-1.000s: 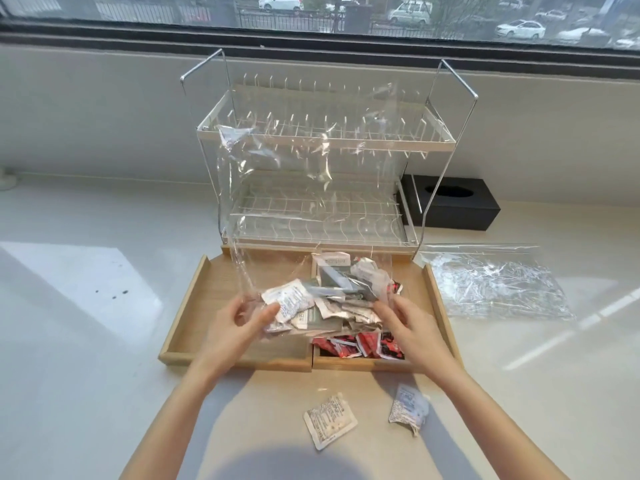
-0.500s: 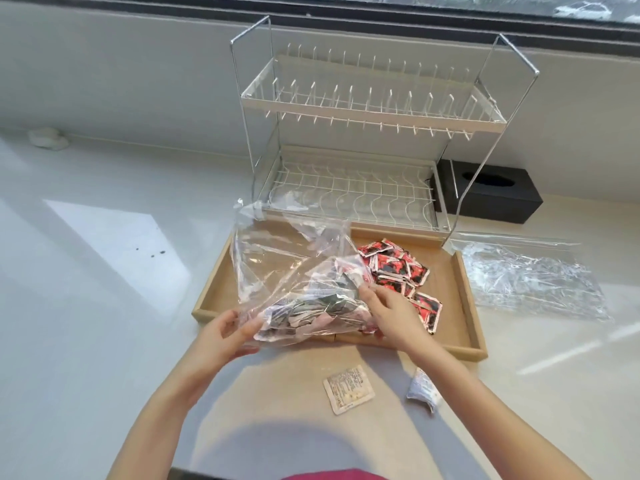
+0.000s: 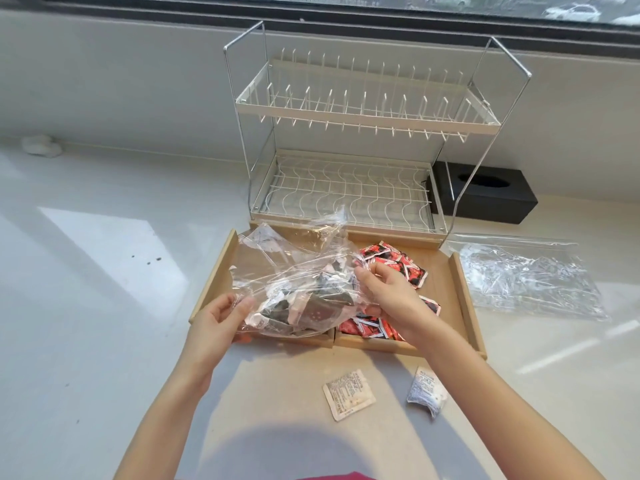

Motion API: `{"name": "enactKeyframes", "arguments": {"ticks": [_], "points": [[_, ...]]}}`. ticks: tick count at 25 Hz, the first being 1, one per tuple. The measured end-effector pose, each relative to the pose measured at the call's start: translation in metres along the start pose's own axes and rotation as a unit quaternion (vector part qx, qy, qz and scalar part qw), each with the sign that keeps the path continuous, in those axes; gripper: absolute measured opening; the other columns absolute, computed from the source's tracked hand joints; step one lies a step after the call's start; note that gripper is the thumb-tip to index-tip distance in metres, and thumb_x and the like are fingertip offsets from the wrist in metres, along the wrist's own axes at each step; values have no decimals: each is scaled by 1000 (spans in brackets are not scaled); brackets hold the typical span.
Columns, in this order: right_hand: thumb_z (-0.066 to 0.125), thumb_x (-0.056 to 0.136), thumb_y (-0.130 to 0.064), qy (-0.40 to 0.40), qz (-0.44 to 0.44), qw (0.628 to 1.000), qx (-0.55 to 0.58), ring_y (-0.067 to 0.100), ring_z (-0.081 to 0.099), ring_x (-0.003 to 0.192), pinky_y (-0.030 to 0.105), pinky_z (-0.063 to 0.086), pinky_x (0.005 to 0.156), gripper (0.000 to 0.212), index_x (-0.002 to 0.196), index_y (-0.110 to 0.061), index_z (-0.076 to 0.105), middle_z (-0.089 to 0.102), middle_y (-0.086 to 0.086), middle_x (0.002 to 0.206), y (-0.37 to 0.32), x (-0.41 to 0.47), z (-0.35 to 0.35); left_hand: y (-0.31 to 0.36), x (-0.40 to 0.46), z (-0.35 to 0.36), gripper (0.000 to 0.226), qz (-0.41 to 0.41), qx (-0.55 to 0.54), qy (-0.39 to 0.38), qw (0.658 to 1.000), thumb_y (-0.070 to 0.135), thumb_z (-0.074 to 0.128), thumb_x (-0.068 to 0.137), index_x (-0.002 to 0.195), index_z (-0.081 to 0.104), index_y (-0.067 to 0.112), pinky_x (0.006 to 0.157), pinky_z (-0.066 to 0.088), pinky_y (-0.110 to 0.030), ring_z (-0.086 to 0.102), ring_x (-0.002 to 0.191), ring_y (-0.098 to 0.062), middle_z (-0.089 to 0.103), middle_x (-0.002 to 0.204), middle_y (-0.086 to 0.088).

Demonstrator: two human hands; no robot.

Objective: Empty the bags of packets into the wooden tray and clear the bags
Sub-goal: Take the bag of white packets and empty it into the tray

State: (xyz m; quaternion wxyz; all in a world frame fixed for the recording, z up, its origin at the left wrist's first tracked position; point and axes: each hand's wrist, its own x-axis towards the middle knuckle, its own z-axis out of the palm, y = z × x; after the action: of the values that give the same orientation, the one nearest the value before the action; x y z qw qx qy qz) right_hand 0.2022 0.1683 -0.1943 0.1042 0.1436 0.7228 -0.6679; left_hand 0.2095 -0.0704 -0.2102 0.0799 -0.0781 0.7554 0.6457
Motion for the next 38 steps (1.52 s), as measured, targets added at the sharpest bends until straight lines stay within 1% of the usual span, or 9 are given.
{"name": "enactKeyframes", "arguments": {"ticks": [4, 8, 12, 15, 17, 20, 26, 32, 38], "points": [[50, 93, -23, -22, -15, 997, 67, 5, 46, 44, 14, 36, 38, 15, 83, -11, 49, 51, 1, 69, -22, -1, -7, 18, 4, -5, 26, 19, -40, 5, 999, 19, 56, 86, 93, 57, -6, 50, 48, -10, 57, 57, -9, 57, 78, -4], [47, 93, -30, -31, 32, 998, -35, 11, 50, 58, 20, 40, 50, 16, 90, -14, 48, 56, 3, 81, -17, 5, -5, 18, 8, -1, 10, 12, -29, -7, 999, 16, 53, 88, 83, 56, 8, 51, 49, -9, 58, 57, -4, 53, 82, -5], [58, 81, -50, -81, 130, 987, -54, 11, 54, 74, 26, 53, 66, 45, 103, -14, 44, 58, 4, 103, -6, 0, 1, 0, 3, 10, 15, -43, -64, -34, 996, 19, 49, 90, 102, 57, 15, 60, 55, -15, 63, 81, -18, 63, 101, -4], [68, 76, -41, -95, 125, 978, -137, 13, 64, 83, 26, 57, 68, 78, 133, -15, 22, 56, 8, 115, -2, -5, 12, -1, 2, 12, 25, -67, -102, -49, 991, 19, 47, 91, 115, 53, 13, 67, 58, -23, 66, 88, -22, 66, 110, -9], [66, 82, -23, -67, 69, 984, -147, 12, 64, 72, 22, 56, 59, 68, 134, -9, 25, 56, 8, 108, -7, -3, 15, 7, 1, 11, 20, -44, -84, -48, 994, 18, 48, 91, 109, 55, 14, 64, 57, -20, 67, 85, -21, 67, 107, -6], [60, 84, -8, -55, 1, 996, -74, 12, 63, 71, 19, 56, 60, 48, 126, -3, 38, 59, 8, 105, -33, -1, 12, 30, 3, 4, 11, -5, -102, -51, 993, 17, 48, 91, 95, 59, 20, 62, 56, -16, 70, 71, -14, 67, 96, -1], [64, 83, -16, -65, -73, 994, -38, 11, 66, 79, 17, 57, 61, 40, 116, -1, 46, 62, 5, 98, -80, -4, 6, 71, 8, -9, 15, 34, -171, -56, 983, 20, 45, 91, 89, 58, 14, 65, 58, -21, 71, 70, -14, 73, 83, 1], [59, 87, -27, -58, -65, 996, -12, 3, 67, 60, 13, 53, 53, 44, 118, 2, 48, 60, 9, 98, -106, 0, -3, 94, 14, -19, 11, 50, -180, -36, 982, 15, 45, 91, 87, 54, 11, 64, 58, -21, 71, 69, -14, 63, 92, -5], [58, 86, -33, -28, -64, 998, -4, 6, 62, 63, 11, 50, 47, 48, 117, 2, 52, 59, 14, 106, -125, -4, -11, 115, 19, -26, 10, 107, -153, 16, 982, 16, 50, 89, 80, 56, 17, 54, 52, -11, 63, 53, 0, 64, 55, 12]]}}
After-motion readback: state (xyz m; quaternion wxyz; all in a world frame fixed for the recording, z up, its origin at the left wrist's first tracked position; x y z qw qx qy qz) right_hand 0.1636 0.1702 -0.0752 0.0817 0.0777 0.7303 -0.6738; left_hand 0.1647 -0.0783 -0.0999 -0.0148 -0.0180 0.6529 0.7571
